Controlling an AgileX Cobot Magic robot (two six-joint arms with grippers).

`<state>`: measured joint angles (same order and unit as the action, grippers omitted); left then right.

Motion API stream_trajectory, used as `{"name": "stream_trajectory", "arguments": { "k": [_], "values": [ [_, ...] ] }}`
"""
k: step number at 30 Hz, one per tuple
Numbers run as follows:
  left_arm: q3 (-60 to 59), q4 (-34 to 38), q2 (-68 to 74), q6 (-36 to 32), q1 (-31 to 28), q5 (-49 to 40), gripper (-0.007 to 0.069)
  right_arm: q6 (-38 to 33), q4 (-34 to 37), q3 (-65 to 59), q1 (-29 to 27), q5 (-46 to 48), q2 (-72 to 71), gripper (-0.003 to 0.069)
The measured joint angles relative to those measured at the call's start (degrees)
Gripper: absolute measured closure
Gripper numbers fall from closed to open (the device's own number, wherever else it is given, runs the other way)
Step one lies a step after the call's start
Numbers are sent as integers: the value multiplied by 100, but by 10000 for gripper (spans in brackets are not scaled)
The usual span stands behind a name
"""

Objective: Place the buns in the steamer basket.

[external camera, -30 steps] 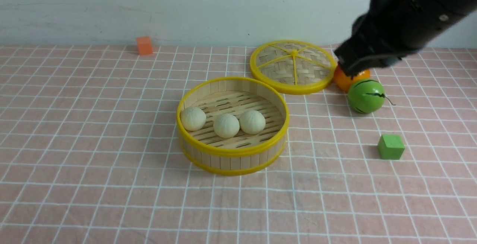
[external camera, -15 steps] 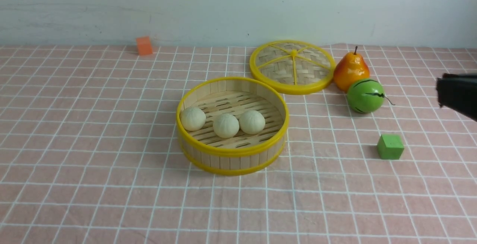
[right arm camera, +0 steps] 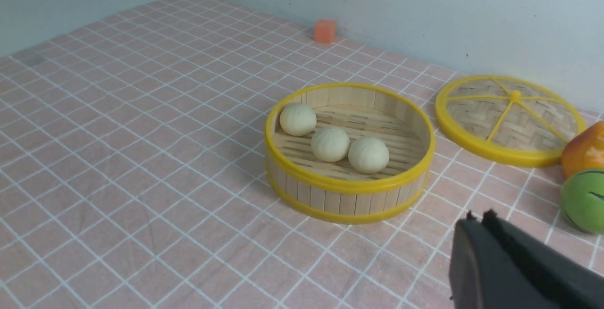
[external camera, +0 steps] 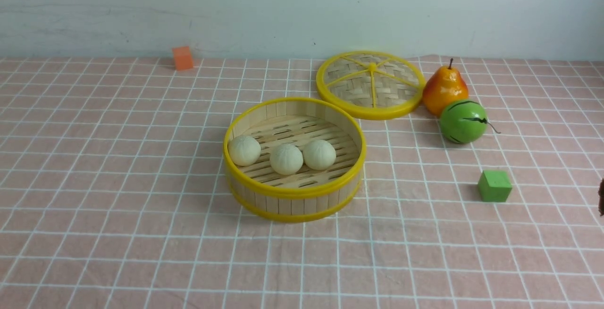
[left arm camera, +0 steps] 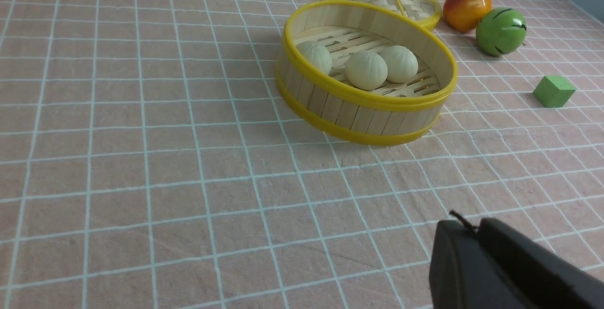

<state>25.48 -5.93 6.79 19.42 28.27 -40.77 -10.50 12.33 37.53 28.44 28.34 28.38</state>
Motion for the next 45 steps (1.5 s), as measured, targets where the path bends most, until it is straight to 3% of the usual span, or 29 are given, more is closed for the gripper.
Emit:
{"name": "stream_trajectory", "arguments": {
  "k": [7, 9, 12, 16, 23, 33, 45],
  "values": [
    [0, 0, 0, 0, 0, -17, 573, 505, -299, -940, -15, -714, -209, 680],
    [0, 0, 0, 0, 0, -25, 568, 864, -373, -1923, -170, -1562, -617, 680],
    [0, 0, 0, 0, 0, -32, 567, 1174, -391, -2629, -481, -2125, -1095, 680],
    [0, 0, 0, 0, 0, -32, 568, 1718, -488, -3691, -1497, -2465, -2187, 680],
    [0, -6, 0, 0, 0, -41, 560, 2362, -1358, -3892, -2918, -1768, -2892, 680],
    [0, -6, 0, 0, 0, -45, 545, 2303, -1510, -3865, -3057, -737, -2897, 680],
    [0, -6, 0, 0, 0, -52, 533, 2303, -1332, -3838, -3057, -581, -2897, 678]
  ]
}}
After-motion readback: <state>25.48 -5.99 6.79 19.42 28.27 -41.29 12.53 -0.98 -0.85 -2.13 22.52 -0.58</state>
